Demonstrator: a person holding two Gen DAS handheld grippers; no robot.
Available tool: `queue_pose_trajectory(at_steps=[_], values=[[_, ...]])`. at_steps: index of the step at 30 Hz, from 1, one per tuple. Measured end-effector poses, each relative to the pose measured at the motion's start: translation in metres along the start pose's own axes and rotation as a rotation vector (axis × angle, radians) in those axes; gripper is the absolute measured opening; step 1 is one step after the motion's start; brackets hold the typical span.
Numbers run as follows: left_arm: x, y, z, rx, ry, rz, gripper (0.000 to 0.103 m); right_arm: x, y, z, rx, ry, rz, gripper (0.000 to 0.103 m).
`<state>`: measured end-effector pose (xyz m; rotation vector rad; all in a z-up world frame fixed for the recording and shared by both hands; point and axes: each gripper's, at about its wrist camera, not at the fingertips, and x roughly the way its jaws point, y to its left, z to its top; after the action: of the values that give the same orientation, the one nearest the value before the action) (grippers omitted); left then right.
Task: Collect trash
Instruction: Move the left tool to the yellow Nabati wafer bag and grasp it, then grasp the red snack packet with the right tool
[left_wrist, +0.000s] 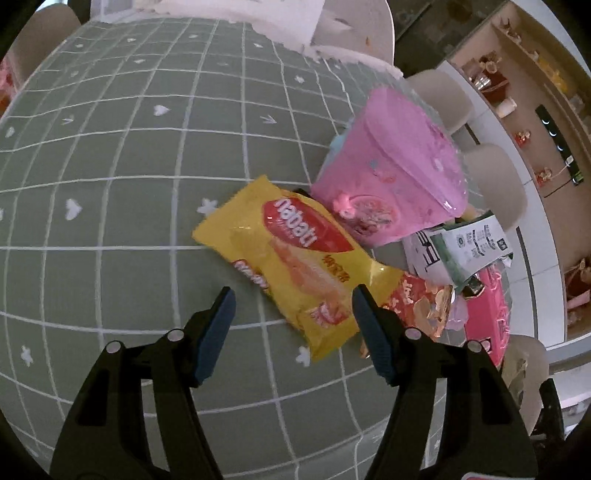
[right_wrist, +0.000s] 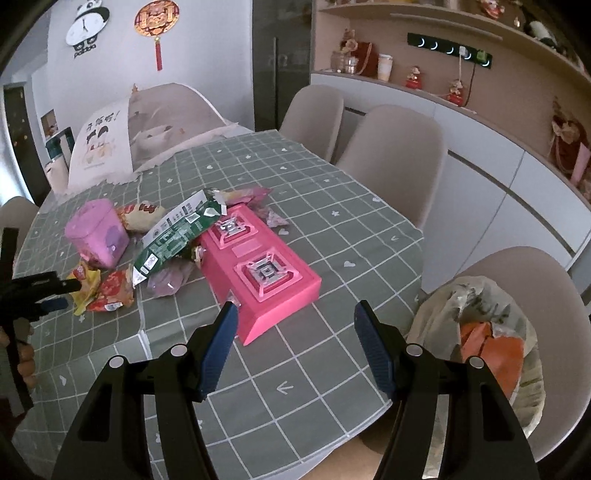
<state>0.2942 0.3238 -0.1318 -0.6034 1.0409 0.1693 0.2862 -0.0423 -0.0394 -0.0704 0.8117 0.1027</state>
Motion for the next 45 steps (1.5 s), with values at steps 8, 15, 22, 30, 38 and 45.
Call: queue_pose_trajectory(at_steps=[8, 15, 22, 30, 38, 45], values=[[0.009, -0.005, 0.015, -0.079, -0.039, 0.052, 0.052, 0.006, 0.003, -0.011, -0.014, 0.034, 0.023, 0.062], [-0.003, 0.011, 0.003, -0.043, -0.019, -0.011, 0.010, 0.015, 0.021, -0.016, -0.051, 0.042, 0.101, 0.062], [-0.043, 0.030, -0.013, 0.098, -0.027, -0.037, 0.007, 0.037, 0.077, -0.010, -0.108, 0.076, 0.233, 0.062], [-0.068, 0.057, -0.021, 0.181, 0.003, -0.069, 0.004, 0.081, 0.166, 0.007, -0.197, 0.112, 0.297, 0.062], [-0.057, 0.077, -0.020, 0.181, 0.044, -0.104, 0.010, 0.123, 0.204, 0.010, -0.221, 0.199, 0.206, 0.060], [-0.036, 0.079, -0.014, 0.149, 0.081, -0.163, 0.025, 0.115, 0.184, 0.000, -0.215, 0.233, 0.078, 0.058]])
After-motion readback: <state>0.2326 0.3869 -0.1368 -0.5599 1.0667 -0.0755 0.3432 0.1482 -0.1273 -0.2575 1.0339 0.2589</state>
